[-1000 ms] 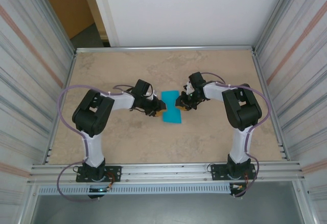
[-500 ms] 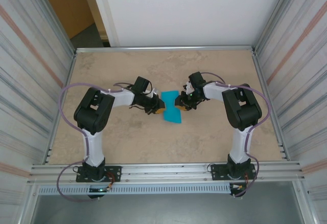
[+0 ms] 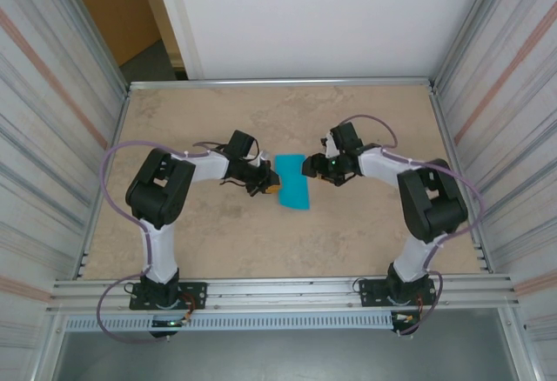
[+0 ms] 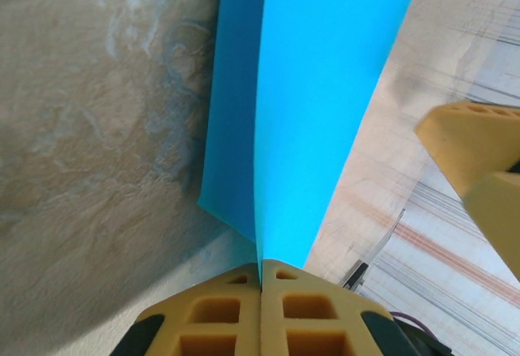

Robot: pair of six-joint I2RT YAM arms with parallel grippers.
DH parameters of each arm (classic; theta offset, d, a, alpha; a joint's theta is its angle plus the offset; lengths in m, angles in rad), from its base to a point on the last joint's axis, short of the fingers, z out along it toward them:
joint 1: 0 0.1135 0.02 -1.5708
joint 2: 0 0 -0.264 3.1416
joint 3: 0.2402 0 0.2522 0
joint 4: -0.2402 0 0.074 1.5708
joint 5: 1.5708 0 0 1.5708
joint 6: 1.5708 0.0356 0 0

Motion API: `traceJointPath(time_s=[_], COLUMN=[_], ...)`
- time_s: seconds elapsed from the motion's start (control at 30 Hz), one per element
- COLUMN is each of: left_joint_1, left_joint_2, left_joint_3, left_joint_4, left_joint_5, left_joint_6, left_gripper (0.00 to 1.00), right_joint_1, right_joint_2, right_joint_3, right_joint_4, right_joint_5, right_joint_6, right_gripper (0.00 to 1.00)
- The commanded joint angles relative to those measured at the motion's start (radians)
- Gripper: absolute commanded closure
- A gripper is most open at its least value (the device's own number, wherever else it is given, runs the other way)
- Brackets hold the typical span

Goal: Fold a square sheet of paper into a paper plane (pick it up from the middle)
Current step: Third fold the triangle at the center of the table.

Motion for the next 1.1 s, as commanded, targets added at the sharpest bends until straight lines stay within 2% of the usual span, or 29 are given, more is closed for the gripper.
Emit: traceJointPath(time_s=[0.0, 0.23, 0.47, 0.7, 0.8, 0.93, 1.07], left_joint_1=[0.001, 0.000, 0.000, 0.001, 0.001, 0.001, 0.001], left_joint_2=[-0.050, -0.060, -0.056, -0.054, -0.053, -0.052, -0.054], left_joint_3=[0.003, 0.001, 0.005, 0.008, 0.011, 0.012, 0.011], left_joint_4=[-0.009, -0.013, -0.019, -0.013, -0.021, -0.027, -0.029], left_joint_5=[-0.001, 0.003, 0.011, 0.009, 0.012, 0.012, 0.009], left_joint_6=[-0.046, -0.084, -0.107, -0.115, -0.114, -0.110, -0.108], left_gripper=[1.00, 1.00, 1.00, 1.00, 1.00, 1.00, 1.00], right_joint_1=[0.050, 0.187, 0.331, 0.405, 0.432, 0.438, 0.434], right_joint_2=[-0.110, -0.224, -0.212, -0.150, -0.113, -0.093, -0.136], right_joint_3=[-0.069, -0.232, -0.285, -0.290, -0.290, -0.280, -0.302], right_joint_4=[0.121, 0.305, 0.349, 0.384, 0.387, 0.396, 0.420], right_joint_5=[0.146, 0.231, 0.217, 0.261, 0.324, 0.433, 0.466], right_joint_6=[-0.118, -0.310, -0.500, -0.631, -0.675, -0.681, -0.680], right_gripper=[0.32, 0.24, 0.24, 0.29, 0.31, 0.43, 0.43])
